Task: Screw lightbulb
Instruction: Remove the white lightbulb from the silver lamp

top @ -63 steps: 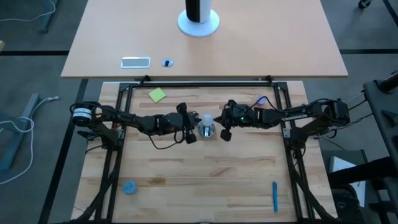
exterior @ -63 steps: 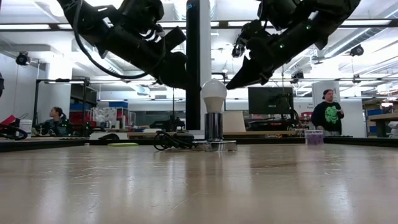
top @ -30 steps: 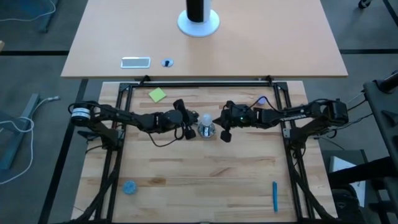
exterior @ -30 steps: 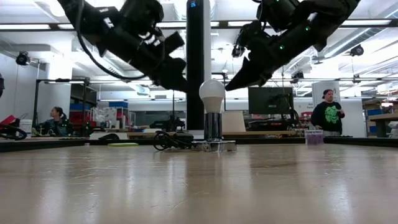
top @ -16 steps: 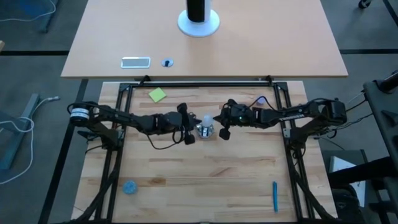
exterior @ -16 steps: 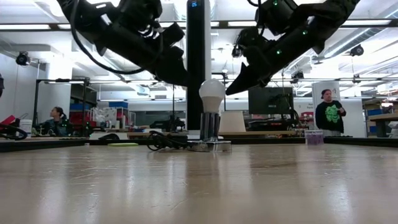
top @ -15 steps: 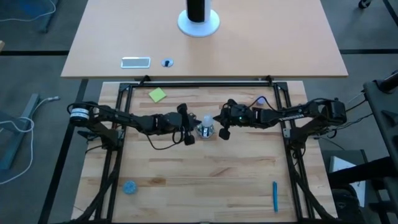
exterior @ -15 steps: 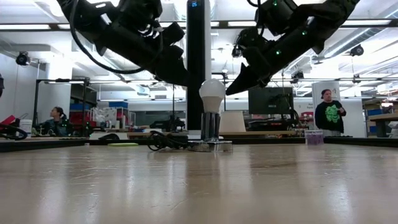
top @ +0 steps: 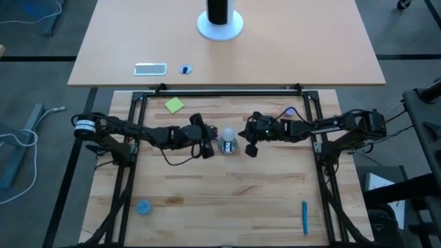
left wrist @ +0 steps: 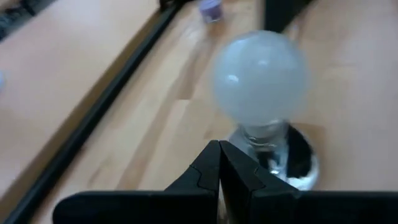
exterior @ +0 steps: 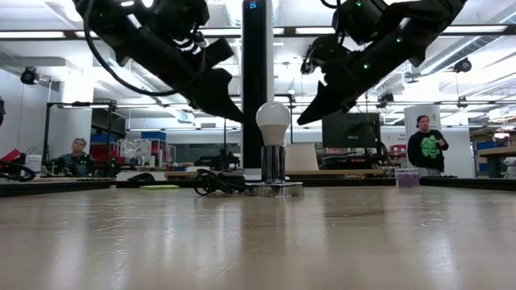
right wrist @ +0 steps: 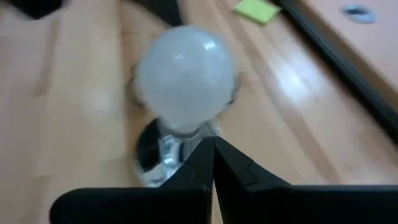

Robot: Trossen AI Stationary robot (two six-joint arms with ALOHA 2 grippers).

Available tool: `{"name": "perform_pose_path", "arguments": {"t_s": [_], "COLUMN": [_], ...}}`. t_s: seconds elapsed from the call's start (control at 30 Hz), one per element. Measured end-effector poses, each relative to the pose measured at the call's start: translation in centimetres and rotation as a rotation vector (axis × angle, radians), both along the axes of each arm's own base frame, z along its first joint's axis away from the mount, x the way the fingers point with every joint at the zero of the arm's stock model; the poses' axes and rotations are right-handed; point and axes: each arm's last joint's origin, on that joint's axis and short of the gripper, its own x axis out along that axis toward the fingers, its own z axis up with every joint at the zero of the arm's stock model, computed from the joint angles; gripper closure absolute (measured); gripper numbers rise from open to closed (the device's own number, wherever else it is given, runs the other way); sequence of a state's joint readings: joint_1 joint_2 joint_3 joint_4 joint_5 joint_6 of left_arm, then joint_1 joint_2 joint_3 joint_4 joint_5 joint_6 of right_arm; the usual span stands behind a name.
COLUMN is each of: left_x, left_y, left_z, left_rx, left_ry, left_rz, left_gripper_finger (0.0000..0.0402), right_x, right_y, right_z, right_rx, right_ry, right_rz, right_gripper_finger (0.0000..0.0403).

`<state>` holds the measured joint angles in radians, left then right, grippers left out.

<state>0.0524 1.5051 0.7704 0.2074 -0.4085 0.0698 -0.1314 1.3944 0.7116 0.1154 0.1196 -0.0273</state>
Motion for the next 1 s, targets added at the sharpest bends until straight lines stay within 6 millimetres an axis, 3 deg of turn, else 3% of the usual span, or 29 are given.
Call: {"name": "perform_pose_path", "arguments": {"t_s": [0.13,0.43,0.73,1.0], "left_x": [0.3,1.0,1.2,0.6], "left_y": [0.5,0.4,-0.3,-0.3], "left_z": [-0.2,-0.3,-0.3,-0.2], "left_rx": [0.022,0.005,-0.047,-0.045], "left_ry": [-0.014,-0.067,-0.082,-0.038], "left_rz": [0.017,-0.067,-0.181,-0.115], "left_gripper_finger": [0.0401,0.0401,0.0401,0.0401], "right_x": [0.0,0.8,0.8,0.4], "right_y": [0.3,0.2,-0.4,-0.4], "right_z": [0.3,0.3,0.1,-0.2], "right_rx": [0.050,0.033,-0.040,-0.030], "right_ry": [-0.018,-0.093,-0.073,-0.022], "right_rz": [0.077,0.081,-0.041,-0.035], "right_gripper_finger": [0.0403,0.0403,0.0403,0.0403]}}
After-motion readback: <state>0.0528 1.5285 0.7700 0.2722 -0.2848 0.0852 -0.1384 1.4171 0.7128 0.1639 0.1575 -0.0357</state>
